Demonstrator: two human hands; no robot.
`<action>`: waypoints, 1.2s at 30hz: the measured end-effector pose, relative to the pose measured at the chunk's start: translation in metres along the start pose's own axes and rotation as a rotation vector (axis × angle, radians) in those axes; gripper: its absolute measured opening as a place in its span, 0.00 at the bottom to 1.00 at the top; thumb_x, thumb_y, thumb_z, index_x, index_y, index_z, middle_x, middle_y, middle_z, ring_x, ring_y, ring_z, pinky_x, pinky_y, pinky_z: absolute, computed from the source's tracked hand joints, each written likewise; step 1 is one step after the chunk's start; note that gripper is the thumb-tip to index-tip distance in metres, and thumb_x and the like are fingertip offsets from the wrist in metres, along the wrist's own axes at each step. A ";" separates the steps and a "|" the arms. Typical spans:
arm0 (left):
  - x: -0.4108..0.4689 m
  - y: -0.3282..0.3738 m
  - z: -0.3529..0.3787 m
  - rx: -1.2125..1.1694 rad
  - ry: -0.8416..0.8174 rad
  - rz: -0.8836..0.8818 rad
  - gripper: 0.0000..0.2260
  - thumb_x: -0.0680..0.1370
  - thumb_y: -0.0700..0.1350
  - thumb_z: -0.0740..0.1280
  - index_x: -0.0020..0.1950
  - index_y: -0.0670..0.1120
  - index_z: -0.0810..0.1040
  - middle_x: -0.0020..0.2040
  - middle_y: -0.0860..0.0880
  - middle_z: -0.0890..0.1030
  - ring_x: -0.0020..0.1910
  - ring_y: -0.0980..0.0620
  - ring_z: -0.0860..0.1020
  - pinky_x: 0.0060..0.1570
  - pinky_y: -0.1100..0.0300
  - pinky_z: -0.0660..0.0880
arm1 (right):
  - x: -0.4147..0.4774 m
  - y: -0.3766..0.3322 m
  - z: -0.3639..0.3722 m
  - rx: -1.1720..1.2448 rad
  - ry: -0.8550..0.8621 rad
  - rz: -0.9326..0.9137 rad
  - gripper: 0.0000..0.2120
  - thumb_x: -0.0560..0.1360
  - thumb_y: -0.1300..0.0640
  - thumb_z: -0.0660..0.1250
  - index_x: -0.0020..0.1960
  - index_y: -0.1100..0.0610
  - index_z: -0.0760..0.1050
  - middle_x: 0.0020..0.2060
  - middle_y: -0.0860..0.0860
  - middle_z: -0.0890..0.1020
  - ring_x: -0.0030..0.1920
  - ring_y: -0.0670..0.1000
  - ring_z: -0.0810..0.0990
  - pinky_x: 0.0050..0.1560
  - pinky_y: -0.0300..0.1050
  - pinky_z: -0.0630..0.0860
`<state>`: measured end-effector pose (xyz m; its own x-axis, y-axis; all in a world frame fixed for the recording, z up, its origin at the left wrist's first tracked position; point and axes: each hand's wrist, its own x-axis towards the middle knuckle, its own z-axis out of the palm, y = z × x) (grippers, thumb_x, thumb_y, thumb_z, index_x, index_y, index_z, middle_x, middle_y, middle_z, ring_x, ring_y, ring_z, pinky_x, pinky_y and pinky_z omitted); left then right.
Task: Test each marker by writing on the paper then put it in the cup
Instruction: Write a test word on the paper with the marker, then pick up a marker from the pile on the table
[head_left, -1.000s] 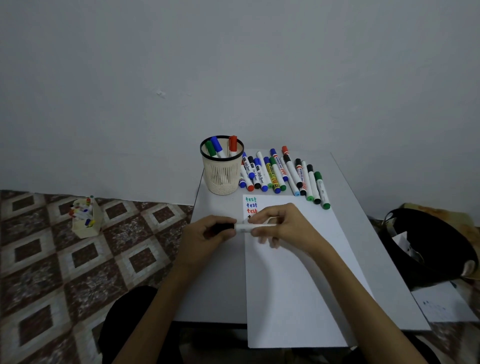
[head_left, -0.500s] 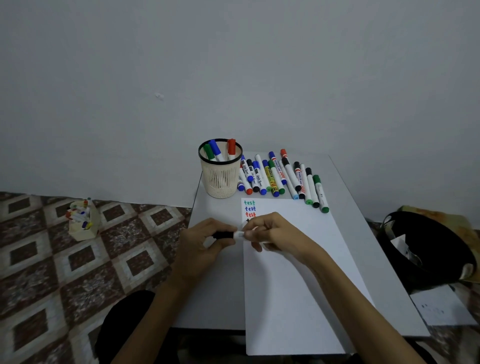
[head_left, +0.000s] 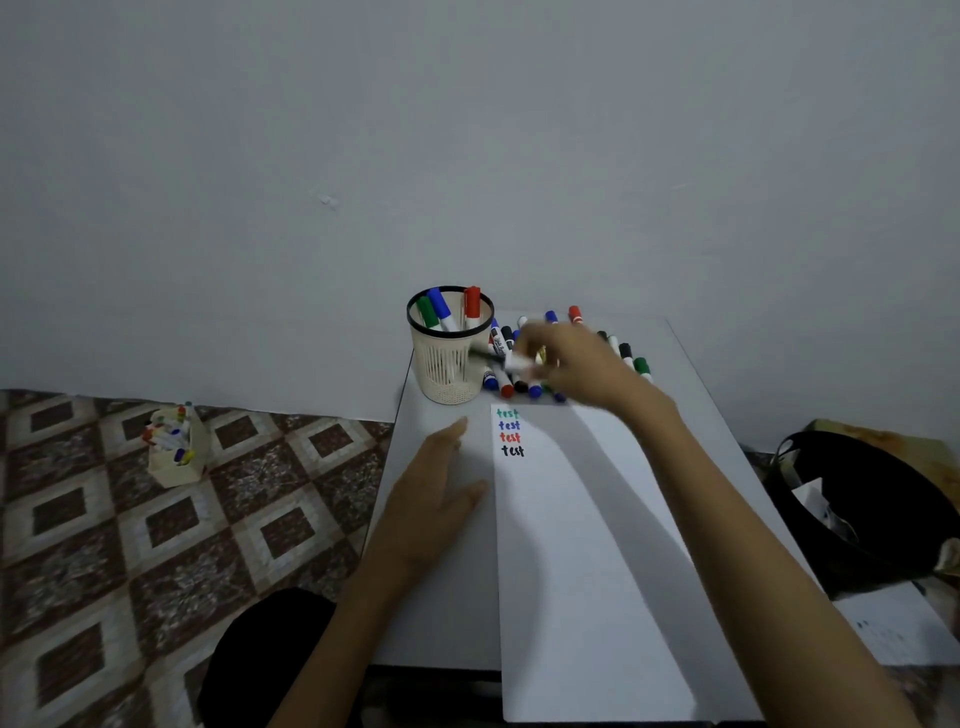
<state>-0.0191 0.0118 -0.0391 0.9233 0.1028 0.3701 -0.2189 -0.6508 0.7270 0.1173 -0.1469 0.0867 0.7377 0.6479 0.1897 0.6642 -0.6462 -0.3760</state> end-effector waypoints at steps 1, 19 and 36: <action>0.000 -0.001 0.002 0.092 -0.040 0.011 0.29 0.74 0.58 0.60 0.72 0.50 0.62 0.69 0.51 0.68 0.66 0.56 0.67 0.67 0.57 0.64 | 0.008 -0.001 -0.008 0.145 0.164 0.028 0.10 0.76 0.60 0.67 0.57 0.58 0.73 0.46 0.50 0.79 0.42 0.50 0.77 0.40 0.41 0.72; 0.000 -0.004 0.005 0.402 -0.132 0.150 0.24 0.76 0.59 0.52 0.69 0.53 0.69 0.70 0.49 0.68 0.70 0.52 0.63 0.72 0.56 0.49 | 0.038 0.019 0.026 0.284 0.638 0.048 0.13 0.78 0.54 0.63 0.62 0.53 0.75 0.59 0.52 0.77 0.59 0.51 0.73 0.58 0.46 0.70; 0.001 -0.004 0.006 0.360 -0.125 0.130 0.26 0.75 0.61 0.52 0.70 0.52 0.66 0.70 0.51 0.68 0.69 0.52 0.64 0.72 0.54 0.54 | -0.047 0.094 0.021 0.454 0.716 0.617 0.11 0.76 0.58 0.67 0.57 0.61 0.77 0.47 0.55 0.80 0.35 0.54 0.78 0.33 0.46 0.73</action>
<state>-0.0156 0.0097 -0.0451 0.9313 -0.0760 0.3562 -0.2328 -0.8764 0.4216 0.1428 -0.2300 0.0235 0.9308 -0.2282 0.2856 0.1495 -0.4752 -0.8671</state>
